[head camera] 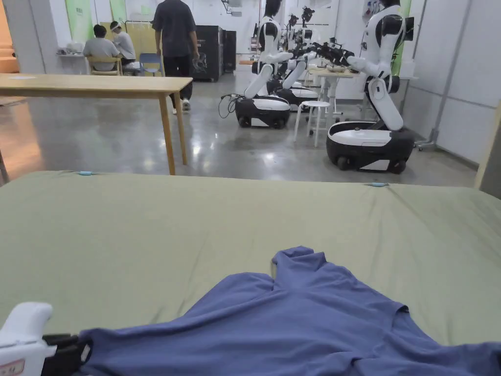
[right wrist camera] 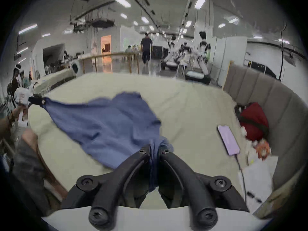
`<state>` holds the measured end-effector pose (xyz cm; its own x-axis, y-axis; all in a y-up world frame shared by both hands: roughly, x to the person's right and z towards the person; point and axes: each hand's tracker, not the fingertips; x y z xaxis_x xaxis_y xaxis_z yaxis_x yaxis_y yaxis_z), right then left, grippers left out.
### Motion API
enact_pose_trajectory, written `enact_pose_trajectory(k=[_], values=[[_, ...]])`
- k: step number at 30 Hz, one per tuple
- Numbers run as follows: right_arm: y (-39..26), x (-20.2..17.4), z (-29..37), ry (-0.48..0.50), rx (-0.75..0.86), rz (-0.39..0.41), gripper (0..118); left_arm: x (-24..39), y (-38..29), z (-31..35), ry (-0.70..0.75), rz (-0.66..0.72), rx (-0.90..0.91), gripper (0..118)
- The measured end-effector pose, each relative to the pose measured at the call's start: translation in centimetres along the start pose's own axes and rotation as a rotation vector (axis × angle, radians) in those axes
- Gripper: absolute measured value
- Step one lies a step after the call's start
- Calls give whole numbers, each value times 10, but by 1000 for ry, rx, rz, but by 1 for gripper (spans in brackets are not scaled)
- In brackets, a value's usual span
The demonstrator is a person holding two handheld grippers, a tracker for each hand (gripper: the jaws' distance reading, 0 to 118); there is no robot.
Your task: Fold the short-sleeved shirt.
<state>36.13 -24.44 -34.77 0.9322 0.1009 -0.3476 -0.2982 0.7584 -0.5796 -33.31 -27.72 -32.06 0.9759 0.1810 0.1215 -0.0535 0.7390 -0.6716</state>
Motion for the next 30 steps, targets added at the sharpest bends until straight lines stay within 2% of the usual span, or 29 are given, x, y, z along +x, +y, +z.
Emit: enact_pose_trajectory(k=[2,4,9,10,11,12,13,14,15,16,18,21,22,23,24,25,26,29,30], values=[[-17,-2,-14,-21,-91,37,8,-2,-16,-12,14,-48,-63,1],[-27,0,-29,-47,-144,40,9,-1,-26,-23,29,-71,-93,1],[-42,16,-56,-17,-211,-95,10,-4,-40,-41,36,-31,-112,1],[-43,19,-55,-5,-209,-112,13,-4,-38,-39,32,-20,-98,5],[-44,21,-52,-7,-182,-118,25,-5,-35,-37,32,-13,-98,14],[-43,22,-49,-3,-156,-121,76,-6,-34,-34,44,-8,-97,49],[-41,23,-44,-33,-126,-114,114,-7,-33,-30,69,-9,-89,95],[-39,22,-37,-40,-101,-109,117,-8,-31,-27,67,-21,-89,118],[-36,22,-21,-80,-90,-118,113,-8,-31,-23,59,-25,-92,115],[-24,23,-12,-57,6,-123,114,-8,-28,-14,28,-31,-41,115],[-17,21,12,-47,57,-151,115,-2,-18,-1,24,-20,-5,115],[3,5,49,-89,196,-158,115,-6,-22,30,21,33,121,114],[9,-2,62,-57,262,-178,112,-4,-23,41,10,49,162,109],[13,-9,73,-9,340,-198,104,-2,-25,51,17,58,220,95],[17,-14,79,16,378,-211,67,0,-25,55,28,59,254,50],[21,-21,82,17,405,-216,18,2,-25,56,48,69,245,0],[29,-32,87,-6,420,-207,0,-1,-25,61,66,52,261,0],[42,-44,90,42,432,-176,0,-6,-27,56,27,79,232,0],[27,-30,84,74,453,-210,0,-7,-27,53,32,76,231,0]])
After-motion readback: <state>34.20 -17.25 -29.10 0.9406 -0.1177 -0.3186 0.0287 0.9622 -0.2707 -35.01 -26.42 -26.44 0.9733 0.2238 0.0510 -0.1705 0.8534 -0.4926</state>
